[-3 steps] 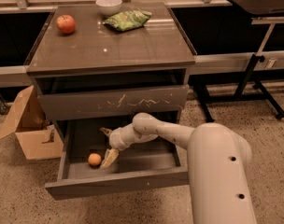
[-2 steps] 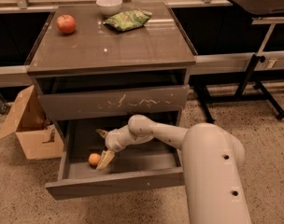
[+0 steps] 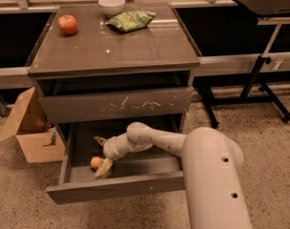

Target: Pick orange from middle drawer and place on counter

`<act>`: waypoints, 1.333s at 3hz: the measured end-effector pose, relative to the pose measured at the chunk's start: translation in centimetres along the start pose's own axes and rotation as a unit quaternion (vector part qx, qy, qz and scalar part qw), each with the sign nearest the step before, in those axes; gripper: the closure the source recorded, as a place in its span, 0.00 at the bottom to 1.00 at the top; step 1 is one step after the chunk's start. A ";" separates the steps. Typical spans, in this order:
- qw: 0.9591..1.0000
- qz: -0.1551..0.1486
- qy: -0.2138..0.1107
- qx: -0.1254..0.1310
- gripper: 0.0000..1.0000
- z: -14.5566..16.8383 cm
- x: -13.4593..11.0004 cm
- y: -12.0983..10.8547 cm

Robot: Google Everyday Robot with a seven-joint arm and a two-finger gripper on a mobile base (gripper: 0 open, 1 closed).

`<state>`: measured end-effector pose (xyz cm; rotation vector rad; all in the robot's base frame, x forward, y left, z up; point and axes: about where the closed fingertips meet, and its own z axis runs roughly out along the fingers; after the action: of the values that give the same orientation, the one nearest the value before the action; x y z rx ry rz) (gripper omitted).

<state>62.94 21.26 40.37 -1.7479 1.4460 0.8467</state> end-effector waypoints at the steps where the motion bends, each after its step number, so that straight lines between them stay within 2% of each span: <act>1: 1.000 0.008 -0.004 -0.001 0.19 0.8 1.2 0.2; 2: 1.000 0.017 -0.011 0.000 0.50 1.2 2.5 0.4; 3: 1.000 0.018 -0.014 0.004 0.73 1.1 2.8 0.4; 4: 0.999 0.000 -0.034 0.025 0.96 -1.3 1.7 0.4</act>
Offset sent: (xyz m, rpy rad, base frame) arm 0.0046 -0.0081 -0.0403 0.0262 0.0465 -0.0299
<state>62.89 19.23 39.59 -1.6675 1.4112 0.8545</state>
